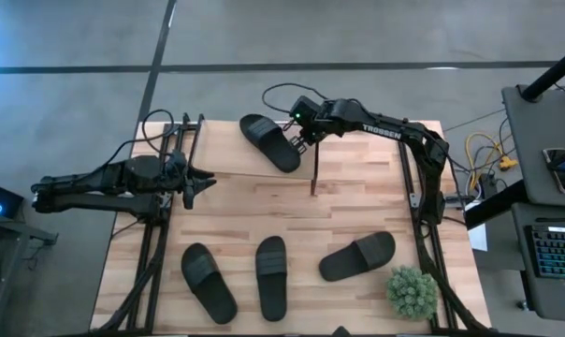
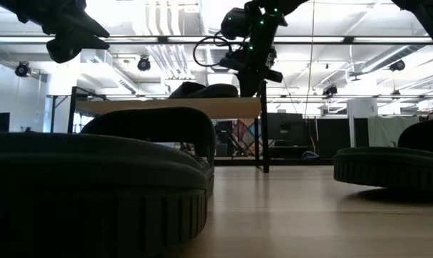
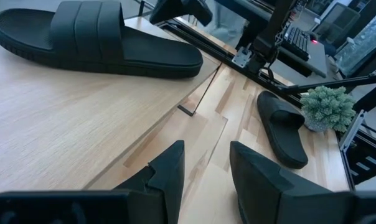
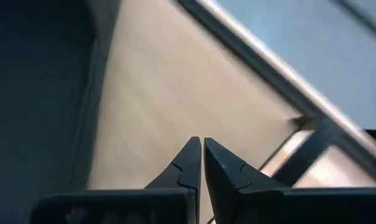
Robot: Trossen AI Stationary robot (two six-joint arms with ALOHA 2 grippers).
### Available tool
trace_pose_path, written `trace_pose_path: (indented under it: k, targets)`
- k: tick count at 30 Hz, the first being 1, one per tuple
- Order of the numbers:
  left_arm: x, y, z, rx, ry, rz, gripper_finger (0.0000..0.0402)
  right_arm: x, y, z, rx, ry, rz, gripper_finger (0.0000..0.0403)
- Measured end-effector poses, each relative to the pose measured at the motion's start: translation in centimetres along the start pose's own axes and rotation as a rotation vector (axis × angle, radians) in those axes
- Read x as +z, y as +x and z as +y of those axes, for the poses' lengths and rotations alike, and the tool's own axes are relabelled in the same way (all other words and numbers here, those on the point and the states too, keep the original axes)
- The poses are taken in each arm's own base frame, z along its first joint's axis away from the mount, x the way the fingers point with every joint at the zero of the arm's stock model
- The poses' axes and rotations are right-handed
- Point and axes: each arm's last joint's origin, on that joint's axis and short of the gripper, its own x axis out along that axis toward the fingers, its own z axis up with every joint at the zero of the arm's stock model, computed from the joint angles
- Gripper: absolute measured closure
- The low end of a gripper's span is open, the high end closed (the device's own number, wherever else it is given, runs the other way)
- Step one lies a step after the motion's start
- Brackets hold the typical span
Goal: Pick and place slides into the shelf
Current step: Put the top small black slide on the shelf
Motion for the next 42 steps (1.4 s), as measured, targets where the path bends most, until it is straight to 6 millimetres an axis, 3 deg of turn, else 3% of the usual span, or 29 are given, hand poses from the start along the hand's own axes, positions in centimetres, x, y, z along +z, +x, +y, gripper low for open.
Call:
trace_pose_path:
  k: [7, 12, 17, 23, 28, 33, 42]
  targets:
    - [0.0, 0.0, 0.0, 0.000, -0.001, 0.000, 0.0288, -0.5, -1.8, 0.9, 0.205, -0.076, 0.057, 0.0390]
    - [0.0, 0.0, 0.0, 0.000, 0.000, 0.000, 0.0288, -1.6, -4.1, 1.8, 0.230, -0.138, 0.116, 0.0390]
    - [0.0, 0.1, 0.0, 0.001, 0.001, 0.003, 0.0288, -3.2, -5.7, 3.6, 0.445, -0.192, 0.227, 0.0390]
    - [0.0, 0.2, 0.0, 0.004, 0.002, 0.007, 0.0288, -5.2, -4.1, 6.8, 0.446, -0.260, 0.283, 0.0390]
    - [-0.1, 0.3, 0.0, 0.007, 0.003, 0.015, 0.0288, -6.0, -3.0, 8.2, 0.351, -0.298, 0.273, 0.0390]
    - [-0.1, 0.5, -0.1, 0.011, 0.006, 0.024, 0.0288, -6.1, -2.0, 8.2, 0.229, -0.275, 0.257, 0.0390]
    - [-0.2, 0.8, -0.1, 0.010, 0.008, 0.041, 0.0288, -5.0, -1.2, 6.5, 0.062, -0.199, 0.195, 0.0390]
